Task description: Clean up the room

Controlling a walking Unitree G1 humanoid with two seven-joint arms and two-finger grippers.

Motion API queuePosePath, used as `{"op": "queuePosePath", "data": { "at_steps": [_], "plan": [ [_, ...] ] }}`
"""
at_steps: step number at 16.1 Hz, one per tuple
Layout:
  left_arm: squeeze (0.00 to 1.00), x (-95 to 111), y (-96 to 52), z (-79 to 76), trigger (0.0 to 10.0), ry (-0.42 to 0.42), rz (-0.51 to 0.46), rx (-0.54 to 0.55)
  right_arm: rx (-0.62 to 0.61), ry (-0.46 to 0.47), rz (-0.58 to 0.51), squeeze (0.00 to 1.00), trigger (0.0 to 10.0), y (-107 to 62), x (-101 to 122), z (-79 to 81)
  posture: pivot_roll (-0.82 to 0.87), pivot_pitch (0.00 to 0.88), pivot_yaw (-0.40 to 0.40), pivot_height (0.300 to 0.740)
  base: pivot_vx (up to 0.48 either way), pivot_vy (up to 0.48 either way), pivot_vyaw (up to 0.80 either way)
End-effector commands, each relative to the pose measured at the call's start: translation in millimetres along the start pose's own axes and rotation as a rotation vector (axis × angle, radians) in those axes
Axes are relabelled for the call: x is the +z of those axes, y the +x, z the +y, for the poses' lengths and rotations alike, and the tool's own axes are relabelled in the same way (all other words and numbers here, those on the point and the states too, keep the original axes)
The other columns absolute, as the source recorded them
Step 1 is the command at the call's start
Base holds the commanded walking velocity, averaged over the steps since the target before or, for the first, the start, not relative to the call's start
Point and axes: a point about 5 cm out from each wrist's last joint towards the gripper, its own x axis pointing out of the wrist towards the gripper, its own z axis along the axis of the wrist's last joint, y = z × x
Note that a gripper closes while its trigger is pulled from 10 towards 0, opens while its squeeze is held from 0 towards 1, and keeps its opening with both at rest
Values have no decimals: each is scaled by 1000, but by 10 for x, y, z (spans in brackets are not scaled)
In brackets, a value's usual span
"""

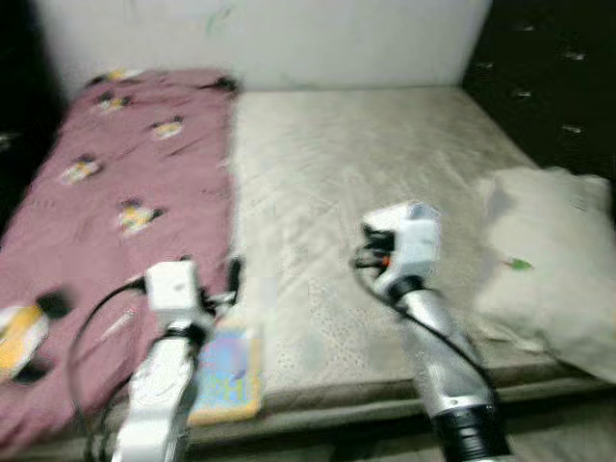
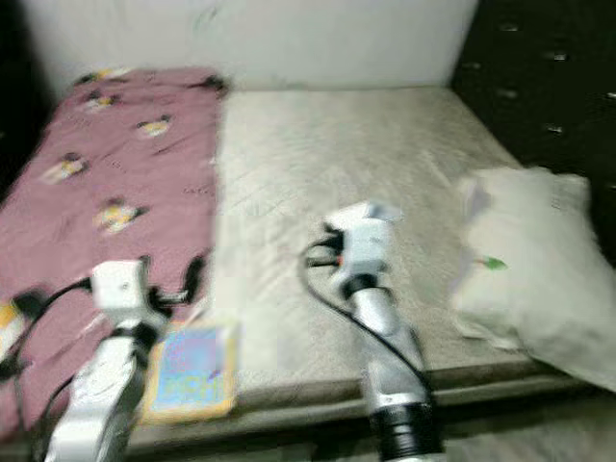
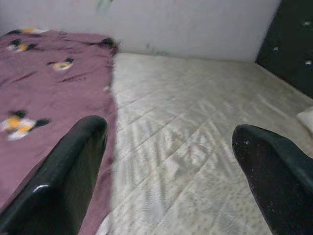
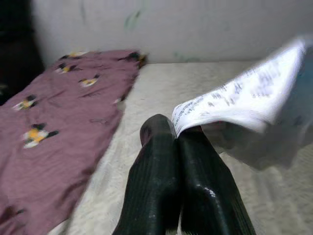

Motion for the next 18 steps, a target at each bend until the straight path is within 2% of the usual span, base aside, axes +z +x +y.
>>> {"op": "queuePosePath", "data": {
  "at_steps": [1,3,7,11,18],
  "plan": [
    [0,31,36,-110,10000,-6,-14,-20,-47,-26,-8,0,10000,-35,12,-166,-18,0,-14,740,0,0,0],
    [0,13,50,-67,10000,-4,0,26,-50,-32,-6,0,10000,-32,9,-194,-17,0,-13,740,0,0,0],
    [0,4,57,-65,10000,-21,5,28,-43,-51,-5,0,10000,-24,6,-189,-17,0,-13,740,0,0,0],
    [0,-3,57,-58,10000,-30,12,37,-39,-51,-5,0,10000,-27,-8,-168,-13,0,-14,740,0,464,467],
    [0,-5,61,-57,10000,-31,17,40,-42,-55,5,0,10000,-33,-28,-176,-16,0,-15,740,0,480,0]
  ]
}}
